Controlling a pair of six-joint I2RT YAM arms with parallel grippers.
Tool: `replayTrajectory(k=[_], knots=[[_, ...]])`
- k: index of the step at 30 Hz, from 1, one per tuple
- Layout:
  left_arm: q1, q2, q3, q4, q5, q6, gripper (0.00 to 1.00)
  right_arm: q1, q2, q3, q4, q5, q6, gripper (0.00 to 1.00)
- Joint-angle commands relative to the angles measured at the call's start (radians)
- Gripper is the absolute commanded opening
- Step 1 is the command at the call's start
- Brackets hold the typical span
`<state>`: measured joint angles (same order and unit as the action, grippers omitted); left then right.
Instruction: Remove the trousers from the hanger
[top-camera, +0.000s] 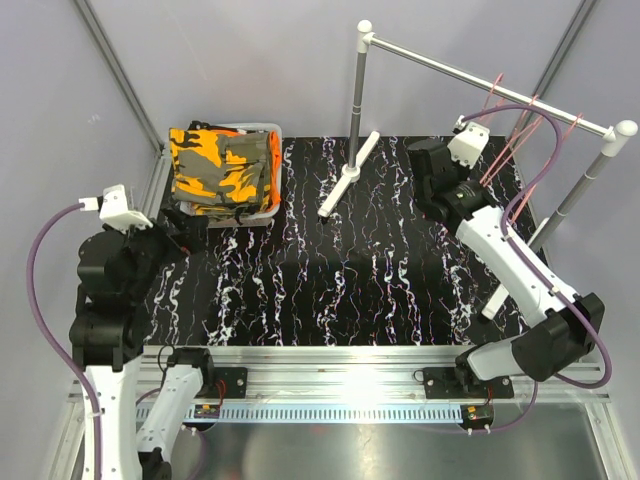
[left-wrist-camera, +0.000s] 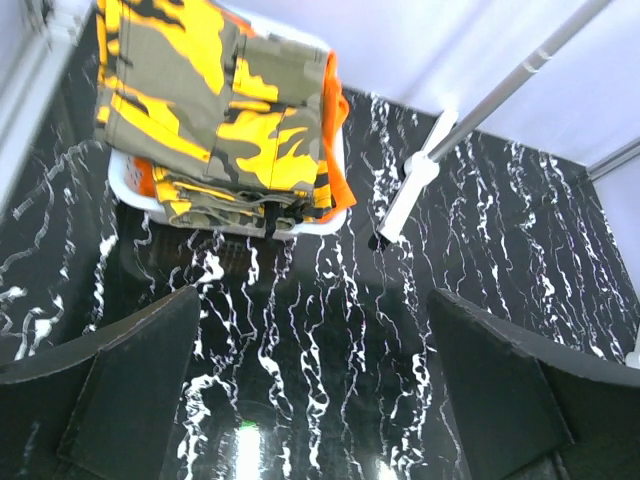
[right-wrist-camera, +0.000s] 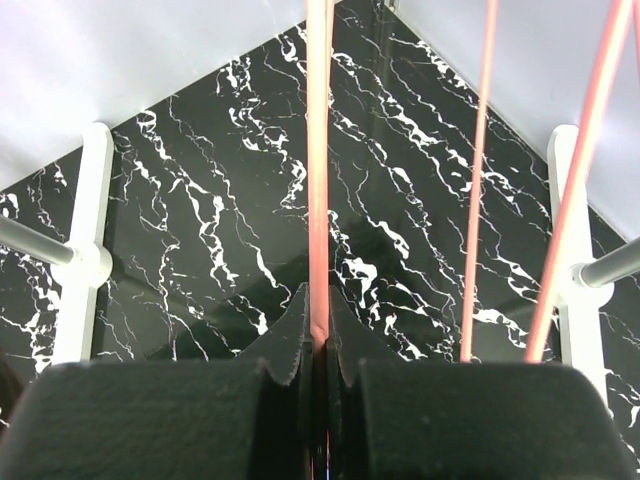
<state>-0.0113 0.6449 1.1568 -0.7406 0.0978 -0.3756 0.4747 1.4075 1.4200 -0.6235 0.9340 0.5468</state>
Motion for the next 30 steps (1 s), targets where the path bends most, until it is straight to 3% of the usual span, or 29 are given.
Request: replayTrajectory(k=[1, 2, 4, 7, 9, 12, 13, 16, 24, 30], knots=[[-0.001, -0.019, -0.028, 0.014, 0.023, 0.056, 0.99, -0.004, -0.004, -0.004, 0.081, 0.039, 0.035, 0.05], [-0.001, -0.019, -0.025, -0.017, 0.013, 0.066, 0.99, -0.005, -0.002, -0.009, 0.079, 0.037, 0.041, 0.13], [-0.001, -0.021, -0.02, -0.042, 0.0, 0.087, 0.99, -0.005, -0.013, -0.007, 0.071, 0.026, 0.047, 0.43], [-0.001, -0.045, -0.019, -0.075, -0.03, 0.104, 0.99, -0.005, -0.033, 0.019, 0.039, 0.008, 0.039, 0.65], [-0.006, -0.053, -0.012, -0.094, -0.049, 0.115, 0.99, -0.005, -0.062, 0.046, 0.012, -0.017, 0.027, 0.69], [-0.012, -0.067, -0.008, -0.109, -0.087, 0.118, 0.99, -0.004, -0.134, 0.06, 0.011, -0.139, -0.045, 0.88], [-0.013, -0.073, -0.008, -0.111, -0.095, 0.115, 0.99, -0.005, -0.156, 0.062, 0.005, -0.179, -0.095, 0.99], [-0.016, -0.09, -0.02, -0.112, -0.18, 0.121, 0.99, -0.004, -0.249, 0.066, -0.027, -0.352, -0.191, 1.0], [-0.067, -0.218, -0.075, -0.086, -0.182, 0.221, 0.99, -0.005, -0.496, 0.062, -0.264, -0.631, -0.312, 1.0], [-0.13, -0.277, -0.077, -0.137, -0.202, 0.257, 0.99, -0.005, -0.66, 0.01, -0.442, -0.678, -0.364, 0.99]])
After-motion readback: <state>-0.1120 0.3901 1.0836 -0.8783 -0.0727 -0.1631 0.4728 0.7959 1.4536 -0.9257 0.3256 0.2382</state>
